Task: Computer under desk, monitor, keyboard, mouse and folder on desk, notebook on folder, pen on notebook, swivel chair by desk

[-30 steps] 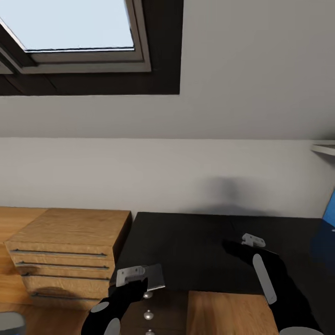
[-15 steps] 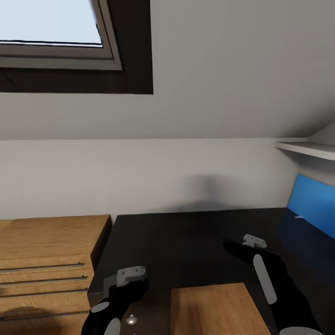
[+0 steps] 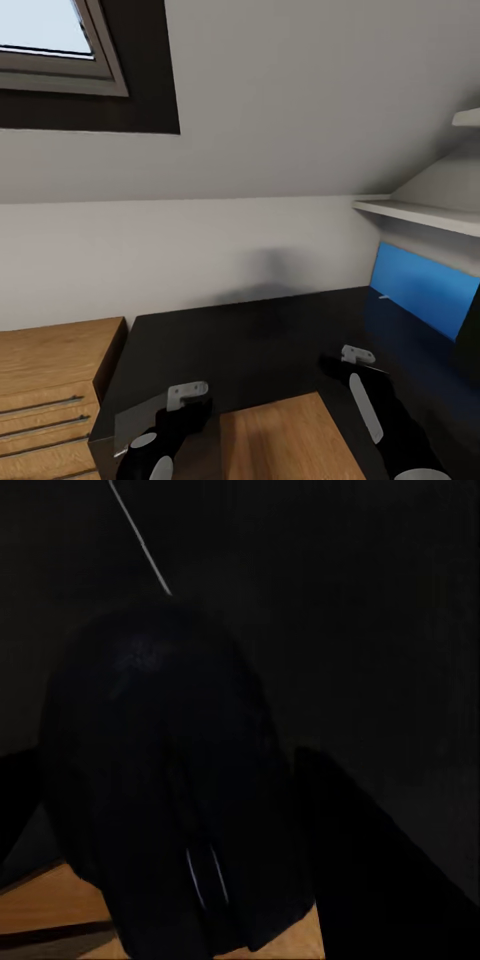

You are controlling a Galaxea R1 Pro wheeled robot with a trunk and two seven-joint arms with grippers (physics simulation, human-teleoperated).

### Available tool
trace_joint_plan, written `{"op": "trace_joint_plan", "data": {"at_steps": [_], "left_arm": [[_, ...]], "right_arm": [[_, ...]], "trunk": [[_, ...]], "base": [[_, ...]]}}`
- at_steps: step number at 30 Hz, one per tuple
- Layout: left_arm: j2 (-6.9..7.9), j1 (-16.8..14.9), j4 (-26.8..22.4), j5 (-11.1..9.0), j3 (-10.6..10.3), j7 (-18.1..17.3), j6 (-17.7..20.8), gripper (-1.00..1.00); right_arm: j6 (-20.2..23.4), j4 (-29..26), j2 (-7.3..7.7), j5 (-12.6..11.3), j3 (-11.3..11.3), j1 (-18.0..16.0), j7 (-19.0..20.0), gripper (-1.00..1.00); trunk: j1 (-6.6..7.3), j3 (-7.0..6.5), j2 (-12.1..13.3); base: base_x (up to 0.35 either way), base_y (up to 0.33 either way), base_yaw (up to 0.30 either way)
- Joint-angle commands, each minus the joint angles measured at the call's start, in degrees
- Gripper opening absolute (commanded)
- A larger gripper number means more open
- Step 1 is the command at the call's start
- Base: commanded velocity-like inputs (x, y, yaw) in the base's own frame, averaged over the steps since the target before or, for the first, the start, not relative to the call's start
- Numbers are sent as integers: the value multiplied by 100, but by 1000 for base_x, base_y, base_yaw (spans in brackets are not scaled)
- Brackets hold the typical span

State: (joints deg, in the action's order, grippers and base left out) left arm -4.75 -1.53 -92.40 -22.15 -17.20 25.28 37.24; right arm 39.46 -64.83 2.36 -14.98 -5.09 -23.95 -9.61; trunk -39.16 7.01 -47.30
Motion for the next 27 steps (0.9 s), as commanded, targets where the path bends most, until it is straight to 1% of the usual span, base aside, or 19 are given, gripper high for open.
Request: {"op": "trace_joint_plan", "data": {"at_steps": [1, 4, 11, 14, 18, 20, 24, 26, 27], "left_arm": [[1, -5, -7, -61, -4, 56, 12, 100], [1, -5, -6, -61, -3, 56, 12, 100], [1, -5, -6, -61, -3, 56, 12, 100], [1, -5, -6, -61, -3, 56, 12, 100], [1, -5, -6, -61, -3, 56, 12, 100], [1, -5, -6, -61, -3, 56, 12, 100], [1, -5, -6, -58, -3, 56, 10, 100], [1, -5, -6, -56, -3, 56, 6, 100], [1, -5, -6, -58, -6, 56, 5, 100]], "right_arm": [[-9, 5, 1, -45, 16, -5, -57, -100], [-47, 18, 5, 4, 29, -5, -53, -100], [-65, 30, 25, 28, 34, -5, -49, -100], [-158, 36, 27, 72, 34, -5, -47, -100], [-211, 40, 22, 234, 34, -5, -47, -100], [-215, 45, 22, 250, 34, -5, -47, -100], [-313, 291, 27, 309, 41, -5, -44, -100], [-467, 380, 22, 443, 51, -5, -47, -100], [-542, 419, 21, 551, 67, -5, -48, -100]], "trunk": [[-2, 10, -8], [-2, 10, -8], [-2, 10, -8], [-2, 9, -8], [-2, 2, -8], [-2, -1, -8], [-2, -9, -8], [-2, -13, -8], [-2, -15, -8]], "base": [[0, 0, -300], [0, 0, -299], [0, 0, -300], [0, 0, -299], [0, 0, -300], [0, 0, -299], [0, 0, -299], [0, 0, -299], [0, 0, -291]]}}
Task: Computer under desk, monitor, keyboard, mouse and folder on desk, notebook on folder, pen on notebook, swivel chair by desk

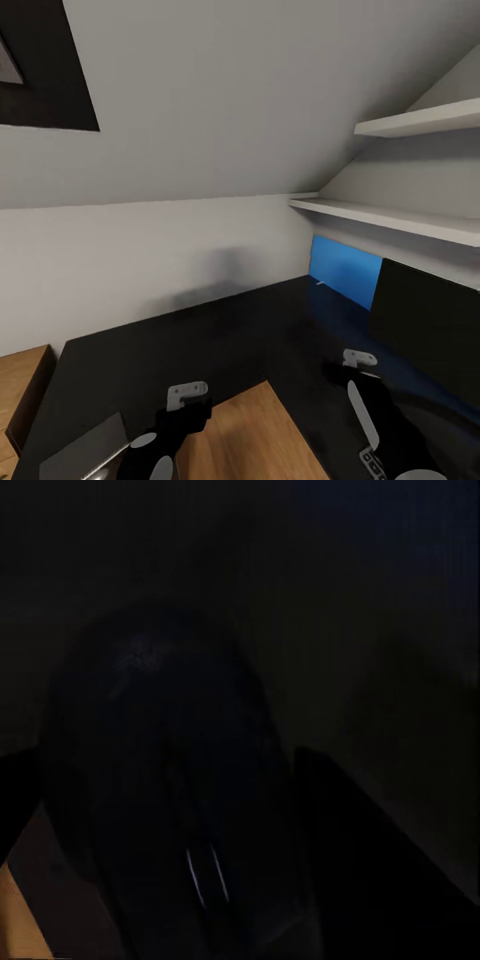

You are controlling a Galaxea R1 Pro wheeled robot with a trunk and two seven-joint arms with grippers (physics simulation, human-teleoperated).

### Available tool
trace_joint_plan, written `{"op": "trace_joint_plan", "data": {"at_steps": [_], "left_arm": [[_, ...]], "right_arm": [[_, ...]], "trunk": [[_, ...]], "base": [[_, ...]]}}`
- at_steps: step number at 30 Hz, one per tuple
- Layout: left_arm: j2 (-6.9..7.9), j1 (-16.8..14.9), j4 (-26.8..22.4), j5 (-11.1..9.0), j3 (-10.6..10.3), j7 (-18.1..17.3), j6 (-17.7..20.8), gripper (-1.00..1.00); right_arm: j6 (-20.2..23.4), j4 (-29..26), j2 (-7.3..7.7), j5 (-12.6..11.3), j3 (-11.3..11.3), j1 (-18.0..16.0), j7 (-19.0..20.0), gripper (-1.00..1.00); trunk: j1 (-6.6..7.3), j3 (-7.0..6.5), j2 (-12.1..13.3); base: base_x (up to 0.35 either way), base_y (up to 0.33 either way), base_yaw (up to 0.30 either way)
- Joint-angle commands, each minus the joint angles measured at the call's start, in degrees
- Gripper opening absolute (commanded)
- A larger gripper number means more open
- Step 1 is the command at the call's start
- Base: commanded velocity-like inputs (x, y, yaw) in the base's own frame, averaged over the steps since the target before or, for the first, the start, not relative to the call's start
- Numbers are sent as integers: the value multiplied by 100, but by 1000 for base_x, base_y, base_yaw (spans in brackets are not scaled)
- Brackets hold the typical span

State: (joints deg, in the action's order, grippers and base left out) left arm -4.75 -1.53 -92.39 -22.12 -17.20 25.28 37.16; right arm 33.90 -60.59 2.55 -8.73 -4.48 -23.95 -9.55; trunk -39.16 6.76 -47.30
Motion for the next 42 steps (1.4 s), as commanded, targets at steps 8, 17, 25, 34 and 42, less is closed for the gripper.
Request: {"op": "trace_joint_plan", "data": {"at_steps": [8, 17, 25, 34, 42], "left_arm": [[1, -2, -10, -61, -83, 56, 11, 100], [0, 1, -16, -64, -116, 55, 11, 100], [-33, -3, -13, -73, -142, 62, 19, 100], [-182, -5, -33, -64, -219, 58, 11, 100], [-192, -5, -34, -64, -222, 61, 11, 100]], "right_arm": [[-394, 600, 2, 466, 54, -21, -47, -100], [-765, 2496, 205, 477, 40, -679, -47, -100], [-733, 2487, 178, 478, 9, -665, -41, -100], [-992, 2454, 229, 511, 8, -806, -50, -100], [-1219, 2710, 268, 514, 21, -848, -47, -100]], "trunk": [[-2, 6, -8], [-2, 6, -8], [-2, 6, -8], [-2, 6, -8], [-155, 131, -289]], "base": [[0, 0, -84], [0, 0, 0], [-107, 0, 0], [0, 0, 0], [0, 0, 0]]}}
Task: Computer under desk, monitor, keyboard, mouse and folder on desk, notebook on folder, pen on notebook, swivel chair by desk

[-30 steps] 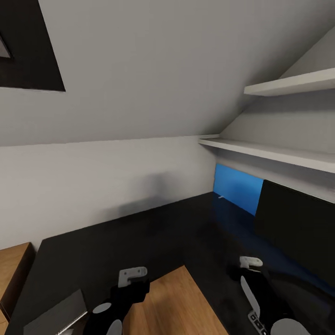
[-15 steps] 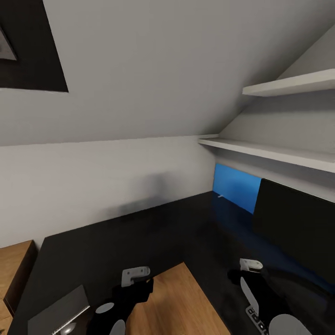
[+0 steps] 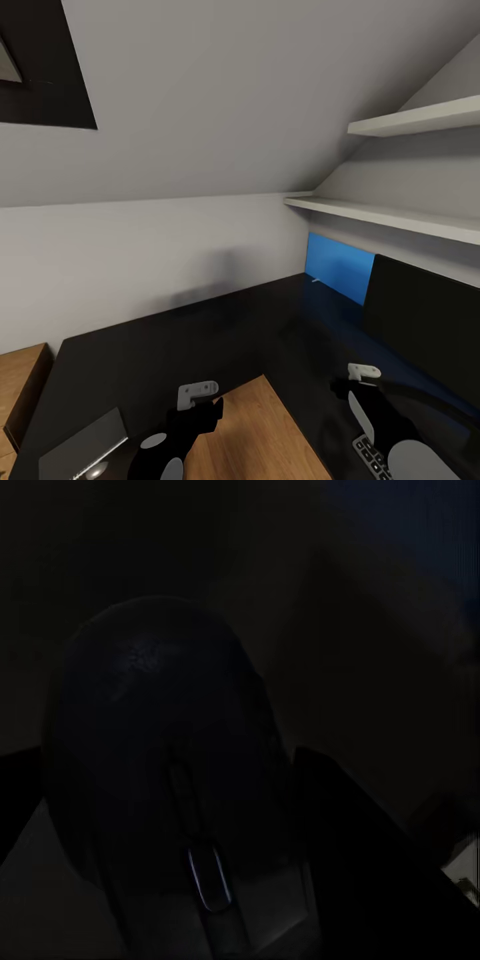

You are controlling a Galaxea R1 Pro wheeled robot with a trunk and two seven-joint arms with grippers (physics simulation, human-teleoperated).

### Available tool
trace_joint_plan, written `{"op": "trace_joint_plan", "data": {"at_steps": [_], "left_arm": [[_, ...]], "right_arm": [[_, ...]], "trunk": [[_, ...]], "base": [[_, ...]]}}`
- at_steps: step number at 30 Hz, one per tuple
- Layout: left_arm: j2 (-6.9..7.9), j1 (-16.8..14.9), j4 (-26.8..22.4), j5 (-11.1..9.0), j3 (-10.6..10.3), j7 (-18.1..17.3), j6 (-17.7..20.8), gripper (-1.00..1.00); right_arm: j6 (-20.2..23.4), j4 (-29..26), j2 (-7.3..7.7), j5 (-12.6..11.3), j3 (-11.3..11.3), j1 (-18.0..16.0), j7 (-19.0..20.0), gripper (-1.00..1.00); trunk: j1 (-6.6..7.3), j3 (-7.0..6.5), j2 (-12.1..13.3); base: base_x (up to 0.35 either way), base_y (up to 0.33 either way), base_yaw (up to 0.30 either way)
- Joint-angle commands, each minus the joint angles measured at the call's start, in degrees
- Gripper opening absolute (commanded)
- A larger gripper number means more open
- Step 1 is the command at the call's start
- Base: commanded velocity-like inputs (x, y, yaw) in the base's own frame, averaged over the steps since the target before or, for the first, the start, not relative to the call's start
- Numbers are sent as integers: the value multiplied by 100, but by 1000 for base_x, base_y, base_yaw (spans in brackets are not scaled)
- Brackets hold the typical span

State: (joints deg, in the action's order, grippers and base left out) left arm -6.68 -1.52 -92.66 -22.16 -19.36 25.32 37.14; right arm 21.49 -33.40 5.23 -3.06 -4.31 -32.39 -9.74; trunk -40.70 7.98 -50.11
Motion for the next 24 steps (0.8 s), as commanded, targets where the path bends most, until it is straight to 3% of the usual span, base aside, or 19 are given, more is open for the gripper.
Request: {"op": "trace_joint_plan", "data": {"at_steps": [1, 10, 24], "left_arm": [[0, -6, -7, -60, -6, 54, 12, 100], [0, -5, -7, -60, -6, 57, 12, 100], [0, -5, -7, -60, -13, 59, 12, 100]], "right_arm": [[-6, 23, 34, -57, -6, -3, -30, -100], [-85, 209, 213, -94, -48, -20, -36, -100], [-84, 293, 233, -90, -53, -52, -37, -100]], "trunk": [[-24, 28, -49], [-221, 189, -410], [-529, 441, -971]], "base": [[0, 0, 0], [0, 0, 0], [0, 0, 0]]}}
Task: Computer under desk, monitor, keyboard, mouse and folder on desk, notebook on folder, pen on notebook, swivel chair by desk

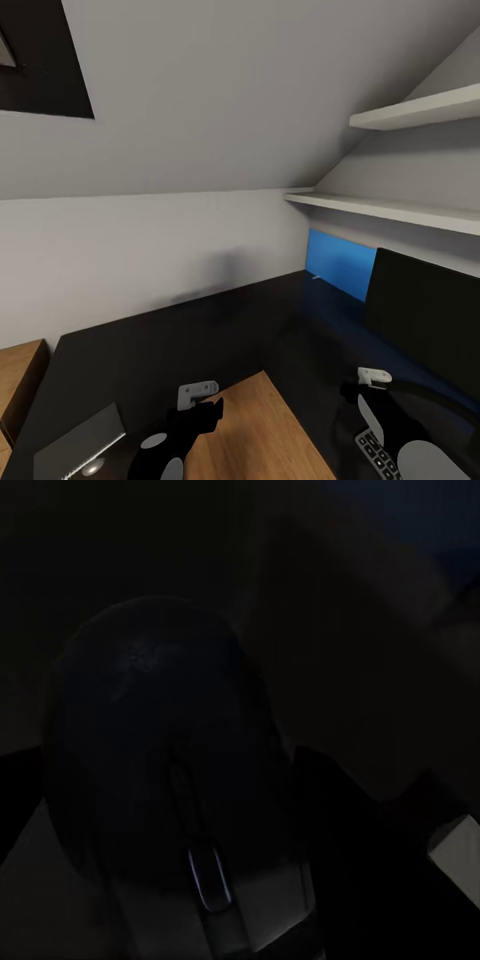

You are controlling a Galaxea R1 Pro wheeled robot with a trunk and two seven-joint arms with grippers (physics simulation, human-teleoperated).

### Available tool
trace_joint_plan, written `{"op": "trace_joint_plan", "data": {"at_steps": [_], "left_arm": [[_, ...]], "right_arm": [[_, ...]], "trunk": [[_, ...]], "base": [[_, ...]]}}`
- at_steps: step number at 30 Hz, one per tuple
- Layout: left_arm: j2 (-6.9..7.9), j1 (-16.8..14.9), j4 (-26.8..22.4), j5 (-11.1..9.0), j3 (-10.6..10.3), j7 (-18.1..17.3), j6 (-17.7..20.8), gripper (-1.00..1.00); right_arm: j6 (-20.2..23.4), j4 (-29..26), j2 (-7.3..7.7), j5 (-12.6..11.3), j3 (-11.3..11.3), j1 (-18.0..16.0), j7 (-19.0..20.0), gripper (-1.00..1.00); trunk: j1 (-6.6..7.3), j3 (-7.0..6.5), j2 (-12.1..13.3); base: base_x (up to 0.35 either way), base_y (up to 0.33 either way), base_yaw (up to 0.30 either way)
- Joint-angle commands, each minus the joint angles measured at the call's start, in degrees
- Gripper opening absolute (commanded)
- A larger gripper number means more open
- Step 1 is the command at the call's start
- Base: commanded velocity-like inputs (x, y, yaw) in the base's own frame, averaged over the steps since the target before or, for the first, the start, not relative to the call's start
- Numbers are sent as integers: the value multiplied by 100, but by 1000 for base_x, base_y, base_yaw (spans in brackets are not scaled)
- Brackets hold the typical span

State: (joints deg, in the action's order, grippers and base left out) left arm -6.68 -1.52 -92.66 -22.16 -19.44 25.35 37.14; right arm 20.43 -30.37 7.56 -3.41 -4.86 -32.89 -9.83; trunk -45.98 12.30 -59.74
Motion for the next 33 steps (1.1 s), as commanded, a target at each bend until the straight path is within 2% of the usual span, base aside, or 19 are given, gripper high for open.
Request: {"op": "trace_joint_plan", "data": {"at_steps": [1, 26, 33], "left_arm": [[0, -4, -7, -60, -7, 53, 12, 100], [-8, -3, -7, -69, -7, 52, 21, 100], [4, -5, 2, -78, -7, 44, 29, 100]], "right_arm": [[23, -7, 0, -55, 2, -5, -28, -100], [23, -4, 0, -53, 2, -11, -29, -100], [23, -4, 0, -54, 2, -13, -28, -100]], "trunk": [[-23, 27, -47], [-572, 476, -1050], [-572, 476, -1050]], "base": [[0, 0, 0], [0, 0, 0], [0, 0, 0]]}}
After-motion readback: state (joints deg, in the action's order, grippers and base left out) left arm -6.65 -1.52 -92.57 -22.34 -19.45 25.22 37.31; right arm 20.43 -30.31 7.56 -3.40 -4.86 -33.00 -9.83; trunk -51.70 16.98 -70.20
